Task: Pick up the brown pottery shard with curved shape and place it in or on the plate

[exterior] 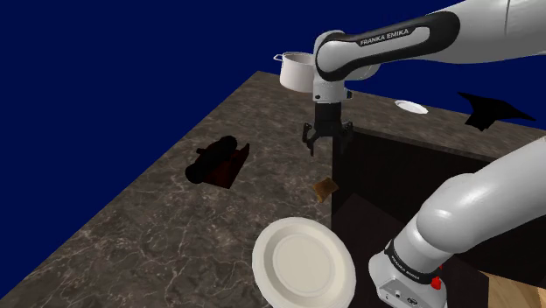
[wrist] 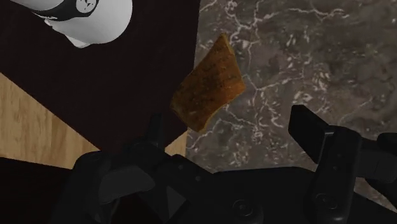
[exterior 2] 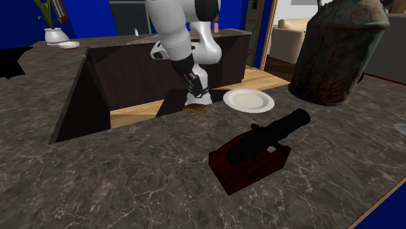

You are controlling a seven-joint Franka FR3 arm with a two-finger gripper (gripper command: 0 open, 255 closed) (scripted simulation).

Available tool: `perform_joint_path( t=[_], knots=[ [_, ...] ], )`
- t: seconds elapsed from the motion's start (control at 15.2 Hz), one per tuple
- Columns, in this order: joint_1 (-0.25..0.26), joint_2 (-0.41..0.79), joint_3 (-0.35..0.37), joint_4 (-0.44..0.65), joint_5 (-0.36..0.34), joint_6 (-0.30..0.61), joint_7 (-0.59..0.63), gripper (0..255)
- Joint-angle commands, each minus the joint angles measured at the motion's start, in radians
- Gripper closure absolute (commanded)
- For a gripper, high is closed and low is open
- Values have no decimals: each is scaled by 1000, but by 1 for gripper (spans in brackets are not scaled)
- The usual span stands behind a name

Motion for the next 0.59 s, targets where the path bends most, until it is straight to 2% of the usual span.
perform_joint_path(
  t=[0.0,0.53],
  knots=[
    [-22,61,-2,-20,38,40,99,0],
    [-19,76,6,-120,63,145,122,0]
  ],
)
